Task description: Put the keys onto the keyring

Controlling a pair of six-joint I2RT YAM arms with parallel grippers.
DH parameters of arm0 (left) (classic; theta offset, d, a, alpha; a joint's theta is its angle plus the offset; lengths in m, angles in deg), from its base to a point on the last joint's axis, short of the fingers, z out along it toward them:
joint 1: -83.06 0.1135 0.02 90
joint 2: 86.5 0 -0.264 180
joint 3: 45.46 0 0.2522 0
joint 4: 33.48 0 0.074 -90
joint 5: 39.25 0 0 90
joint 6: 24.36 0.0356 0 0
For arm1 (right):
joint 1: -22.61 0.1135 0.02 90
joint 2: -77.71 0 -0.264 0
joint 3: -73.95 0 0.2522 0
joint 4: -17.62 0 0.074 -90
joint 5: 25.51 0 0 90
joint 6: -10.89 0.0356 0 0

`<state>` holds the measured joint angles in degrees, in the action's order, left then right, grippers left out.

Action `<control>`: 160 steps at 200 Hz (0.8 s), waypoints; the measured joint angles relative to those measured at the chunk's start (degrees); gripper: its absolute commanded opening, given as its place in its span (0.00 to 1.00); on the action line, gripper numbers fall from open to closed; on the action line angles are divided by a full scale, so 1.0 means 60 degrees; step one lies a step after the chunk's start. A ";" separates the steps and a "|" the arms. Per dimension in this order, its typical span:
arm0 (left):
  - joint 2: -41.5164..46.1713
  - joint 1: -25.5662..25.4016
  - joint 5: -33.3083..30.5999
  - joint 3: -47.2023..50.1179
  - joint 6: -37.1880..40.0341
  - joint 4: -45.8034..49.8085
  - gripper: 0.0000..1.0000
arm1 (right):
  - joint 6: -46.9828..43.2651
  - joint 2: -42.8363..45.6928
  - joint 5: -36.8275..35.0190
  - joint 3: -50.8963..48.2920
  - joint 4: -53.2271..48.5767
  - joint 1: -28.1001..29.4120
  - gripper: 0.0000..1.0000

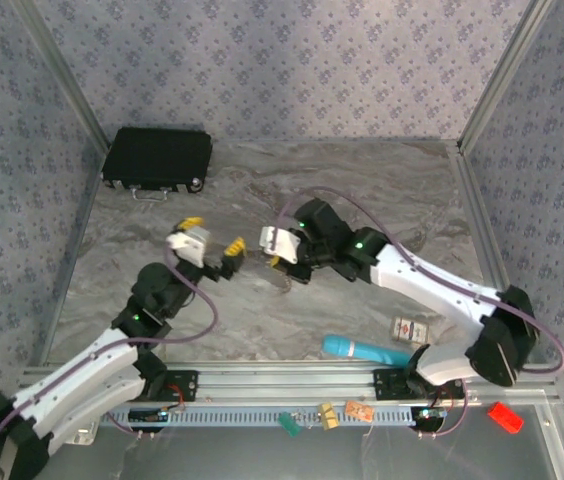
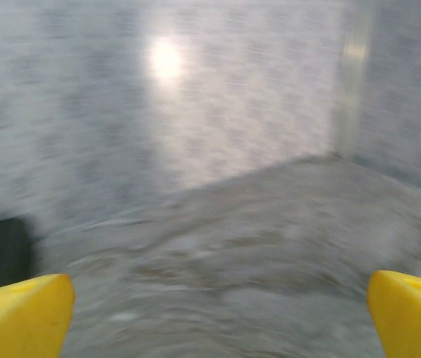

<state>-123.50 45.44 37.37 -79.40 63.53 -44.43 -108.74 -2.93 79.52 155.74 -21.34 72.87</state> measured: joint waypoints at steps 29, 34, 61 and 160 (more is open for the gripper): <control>0.0922 0.1344 -0.2269 -0.0204 -0.1763 0.1585 1.00 | 0.0211 -0.1027 0.0619 0.0885 0.1122 0.0452 0.00; 0.0984 0.1559 -0.2481 -0.0222 -0.2076 0.1803 1.00 | 0.0313 -0.1206 0.0743 0.0958 0.1388 0.0474 0.00; 0.0984 0.2269 -0.2991 -0.0233 -0.3333 0.2830 1.00 | 0.0561 -0.2197 0.0940 0.1140 0.2167 0.0423 0.00; -0.0015 0.2524 -0.2765 -0.0357 -0.3723 0.3439 1.00 | -0.0248 -0.2579 -0.2747 -0.0040 -0.0634 -0.0193 0.00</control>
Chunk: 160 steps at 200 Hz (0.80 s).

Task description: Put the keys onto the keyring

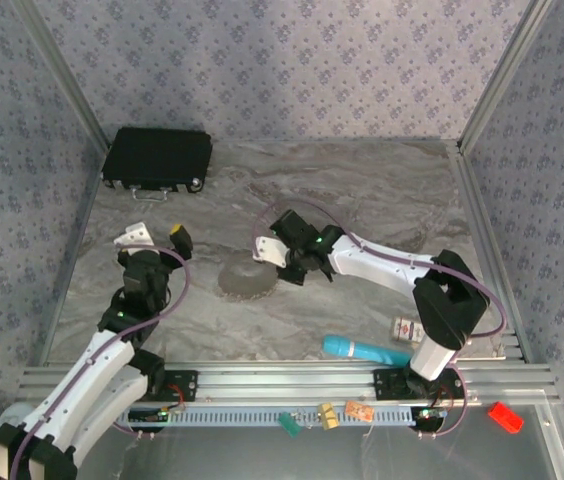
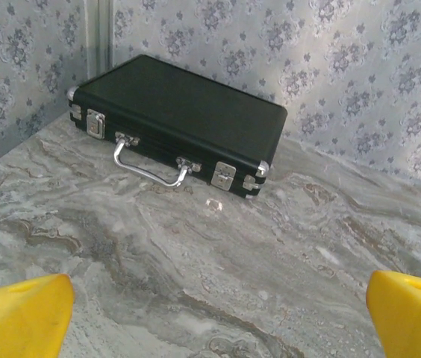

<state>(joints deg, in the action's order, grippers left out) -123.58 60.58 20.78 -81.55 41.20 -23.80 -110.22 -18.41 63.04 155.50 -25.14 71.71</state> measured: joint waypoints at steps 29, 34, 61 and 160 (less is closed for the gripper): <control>-0.0273 0.0000 0.0175 -0.0084 0.0157 -0.0004 1.00 | -0.0277 0.0022 -0.1078 -0.0488 -0.0801 -0.0058 0.12; -0.0295 0.0000 0.0197 -0.0087 0.0175 -0.0004 1.00 | -0.0288 0.0029 -0.1213 -0.0576 -0.0907 -0.0084 0.14; -0.0521 0.0000 0.0328 -0.0109 0.0368 -0.0007 1.00 | -0.0412 0.0117 -0.1821 -0.0925 -0.1246 -0.0324 0.28; -0.2382 0.0321 0.0535 -0.0612 0.2473 -0.0889 1.00 | 0.1636 0.4324 -0.1694 -0.3304 0.1982 -0.3595 0.40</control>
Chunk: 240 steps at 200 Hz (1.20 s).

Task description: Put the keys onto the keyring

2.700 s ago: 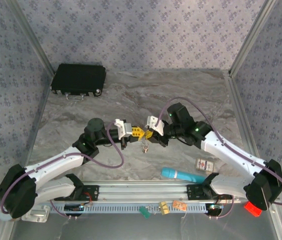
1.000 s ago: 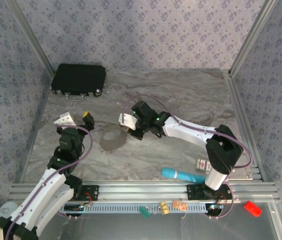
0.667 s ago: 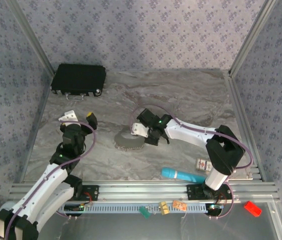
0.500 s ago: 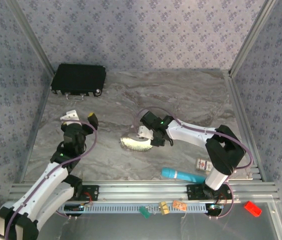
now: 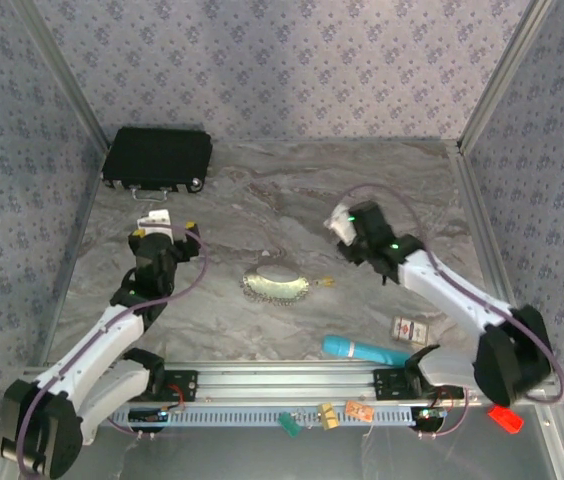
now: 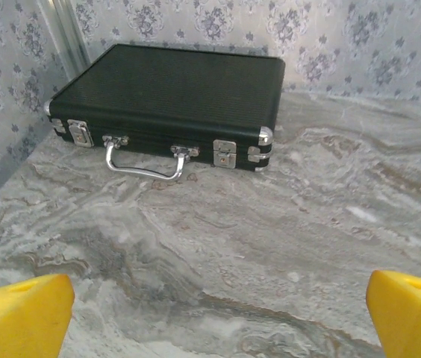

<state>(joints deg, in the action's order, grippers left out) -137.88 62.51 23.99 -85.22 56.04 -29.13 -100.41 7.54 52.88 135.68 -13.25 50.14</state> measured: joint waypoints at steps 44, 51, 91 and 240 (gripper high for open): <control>-0.1206 0.1173 0.0641 -0.0007 0.1035 -0.0911 1.00 | 0.2146 0.0109 -0.0204 -0.3093 0.5118 -0.3155 0.39; -0.1362 0.1370 0.0732 0.0040 0.1122 -0.1228 1.00 | 0.2284 -0.0109 -0.0189 -0.3421 0.5497 -0.3424 0.39; -0.2470 0.2131 0.1377 0.0597 0.1322 -0.2790 1.00 | 0.2361 -0.0736 0.0412 -0.3840 0.7603 -0.3799 0.39; -0.6145 0.3439 0.3158 0.0648 0.1410 -0.6437 1.00 | 0.2696 -0.2794 0.2200 -0.4641 1.0214 -0.4834 0.45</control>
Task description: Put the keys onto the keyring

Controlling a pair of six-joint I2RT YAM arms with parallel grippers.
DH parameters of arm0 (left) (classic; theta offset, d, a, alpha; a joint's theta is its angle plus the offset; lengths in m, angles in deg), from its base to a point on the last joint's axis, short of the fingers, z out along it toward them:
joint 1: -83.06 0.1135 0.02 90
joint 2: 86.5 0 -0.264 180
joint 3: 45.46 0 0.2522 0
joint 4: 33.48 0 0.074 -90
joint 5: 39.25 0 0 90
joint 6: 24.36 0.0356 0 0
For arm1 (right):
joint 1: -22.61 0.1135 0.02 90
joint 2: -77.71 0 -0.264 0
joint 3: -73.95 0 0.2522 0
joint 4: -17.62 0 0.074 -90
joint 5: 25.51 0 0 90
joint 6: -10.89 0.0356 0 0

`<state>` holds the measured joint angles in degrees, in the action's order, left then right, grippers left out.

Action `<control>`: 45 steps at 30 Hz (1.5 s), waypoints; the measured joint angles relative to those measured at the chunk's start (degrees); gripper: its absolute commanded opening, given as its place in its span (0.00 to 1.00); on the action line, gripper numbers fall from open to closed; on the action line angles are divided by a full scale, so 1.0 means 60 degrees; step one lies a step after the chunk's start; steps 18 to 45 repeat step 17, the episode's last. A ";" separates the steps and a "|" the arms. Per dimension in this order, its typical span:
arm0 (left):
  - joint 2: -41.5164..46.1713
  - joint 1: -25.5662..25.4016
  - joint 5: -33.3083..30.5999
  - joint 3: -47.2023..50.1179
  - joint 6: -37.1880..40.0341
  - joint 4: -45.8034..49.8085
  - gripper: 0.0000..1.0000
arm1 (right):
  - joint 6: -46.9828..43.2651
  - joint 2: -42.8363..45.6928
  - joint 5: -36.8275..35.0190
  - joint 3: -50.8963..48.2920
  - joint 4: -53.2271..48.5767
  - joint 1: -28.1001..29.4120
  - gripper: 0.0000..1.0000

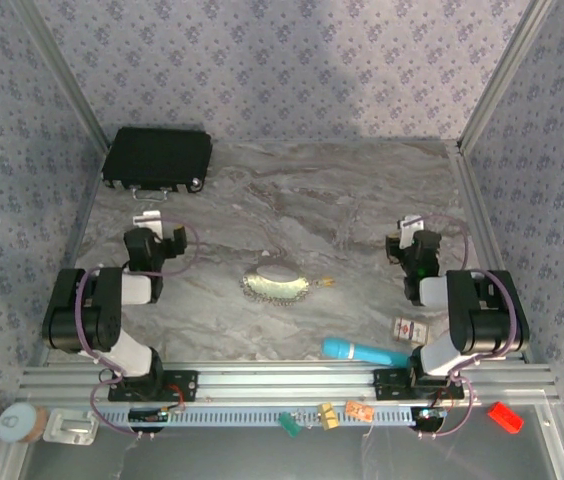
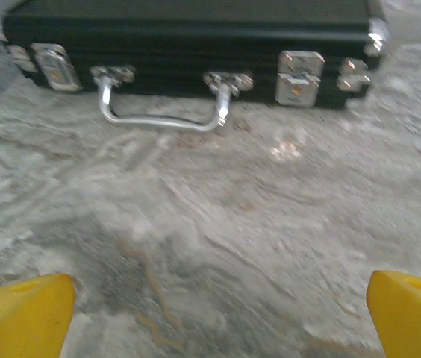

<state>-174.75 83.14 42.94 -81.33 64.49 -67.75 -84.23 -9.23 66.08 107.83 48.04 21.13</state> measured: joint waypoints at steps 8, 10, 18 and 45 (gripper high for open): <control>0.0000 -0.0087 -0.0346 -0.0011 -0.0080 0.0044 1.00 | 0.0324 -0.0004 0.0186 0.0255 0.0058 -0.0273 0.50; 0.0000 -0.0084 -0.0342 -0.0015 -0.0080 0.0051 1.00 | 0.0361 -0.0004 0.0208 0.0262 0.0058 -0.0277 0.51; 0.0000 -0.0076 -0.0273 -0.0029 -0.0076 0.0084 1.00 | 0.0474 -0.0004 0.0109 0.0262 0.0055 -0.0237 0.99; 0.0000 -0.0076 -0.0273 -0.0029 -0.0076 0.0084 1.00 | 0.0474 -0.0004 0.0109 0.0262 0.0055 -0.0237 0.99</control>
